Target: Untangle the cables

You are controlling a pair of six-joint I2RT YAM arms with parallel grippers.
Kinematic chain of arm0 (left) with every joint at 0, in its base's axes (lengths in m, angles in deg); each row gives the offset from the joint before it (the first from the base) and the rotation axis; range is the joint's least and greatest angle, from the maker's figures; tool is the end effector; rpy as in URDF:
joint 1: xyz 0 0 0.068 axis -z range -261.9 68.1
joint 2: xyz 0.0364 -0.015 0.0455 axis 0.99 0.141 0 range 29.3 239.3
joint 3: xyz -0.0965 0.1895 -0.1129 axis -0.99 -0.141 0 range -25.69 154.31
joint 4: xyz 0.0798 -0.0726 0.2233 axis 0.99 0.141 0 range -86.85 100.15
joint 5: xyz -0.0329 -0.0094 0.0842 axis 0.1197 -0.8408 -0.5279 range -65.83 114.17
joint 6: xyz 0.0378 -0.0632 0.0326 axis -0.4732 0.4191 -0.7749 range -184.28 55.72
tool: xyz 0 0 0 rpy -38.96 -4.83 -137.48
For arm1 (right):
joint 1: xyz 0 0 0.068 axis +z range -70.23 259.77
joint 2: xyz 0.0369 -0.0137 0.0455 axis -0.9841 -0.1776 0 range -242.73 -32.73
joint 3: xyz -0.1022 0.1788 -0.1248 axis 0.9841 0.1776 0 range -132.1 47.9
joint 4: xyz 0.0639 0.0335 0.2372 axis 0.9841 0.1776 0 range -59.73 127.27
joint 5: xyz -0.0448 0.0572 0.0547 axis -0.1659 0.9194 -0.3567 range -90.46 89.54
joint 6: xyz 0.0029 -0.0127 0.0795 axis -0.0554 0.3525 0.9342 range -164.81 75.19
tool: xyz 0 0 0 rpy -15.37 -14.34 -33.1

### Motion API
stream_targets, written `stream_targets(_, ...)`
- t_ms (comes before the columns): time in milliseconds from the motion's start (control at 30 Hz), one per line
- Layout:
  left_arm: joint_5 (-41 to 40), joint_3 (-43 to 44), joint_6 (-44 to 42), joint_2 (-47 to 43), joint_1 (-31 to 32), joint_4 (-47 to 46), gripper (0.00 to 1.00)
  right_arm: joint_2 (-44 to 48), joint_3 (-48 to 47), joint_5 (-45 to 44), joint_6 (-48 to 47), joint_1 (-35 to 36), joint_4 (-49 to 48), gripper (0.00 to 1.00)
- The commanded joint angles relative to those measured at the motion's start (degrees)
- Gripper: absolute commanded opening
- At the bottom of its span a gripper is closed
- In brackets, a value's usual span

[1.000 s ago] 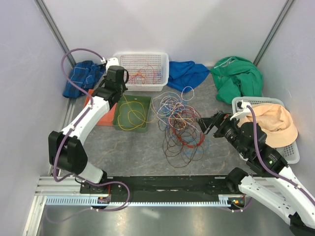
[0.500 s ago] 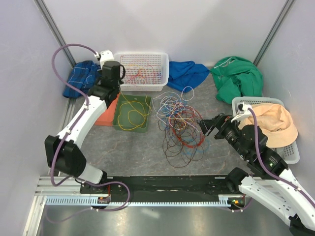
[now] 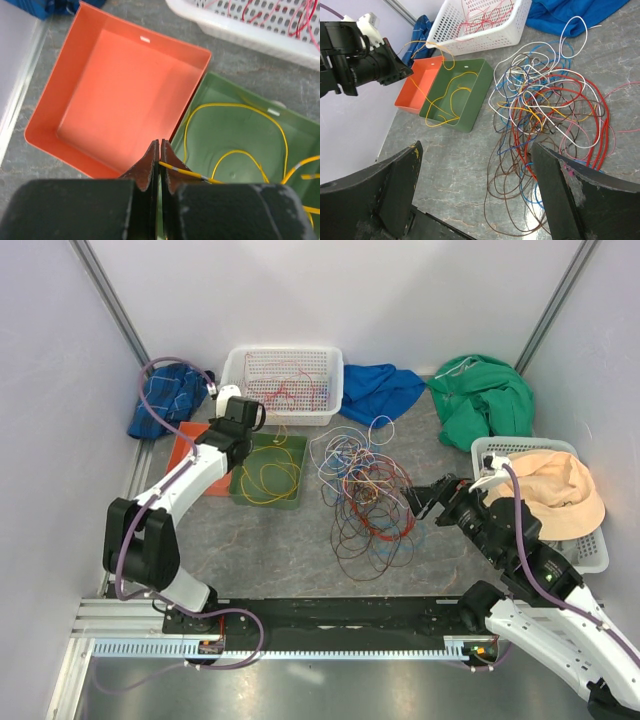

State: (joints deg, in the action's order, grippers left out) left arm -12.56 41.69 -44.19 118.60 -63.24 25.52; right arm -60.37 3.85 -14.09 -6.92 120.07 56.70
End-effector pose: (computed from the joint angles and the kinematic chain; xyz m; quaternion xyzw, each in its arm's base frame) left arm 0.3415 -0.0714 0.2232 -0.1334 0.8730 0.1516 0.4440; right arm 0.1321 0.0905 0.3185 0.0602 0.7622 0.3319 0.5525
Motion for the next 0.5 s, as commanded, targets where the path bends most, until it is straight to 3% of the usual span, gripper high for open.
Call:
stream_targets(0,3.1,-1.1,4.8,-4.1,0.4,2.8,0.02,-0.1,1.1,-0.5,0.1,0.0,-1.6,0.98)
stream_targets(200,10.2,4.1,6.0,1.7,1.8,13.6,0.02,-0.8,1.3,-0.2,-0.1,0.1,-2.1,0.98)
stream_targets(400,8.8,8.6,8.6,5.2,2.2,21.4,0.25,-1.1,1.4,-0.2,-0.1,0.1,-2.3,0.98)
stream_targets(433,9.3,8.8,8.6,5.1,2.2,21.9,0.4,-0.9,1.4,-0.2,-0.2,0.1,-2.4,0.98)
stream_targets(467,9.7,9.5,8.6,5.0,2.2,22.8,0.41,-1.0,1.5,-0.3,-0.2,0.1,-2.3,0.98)
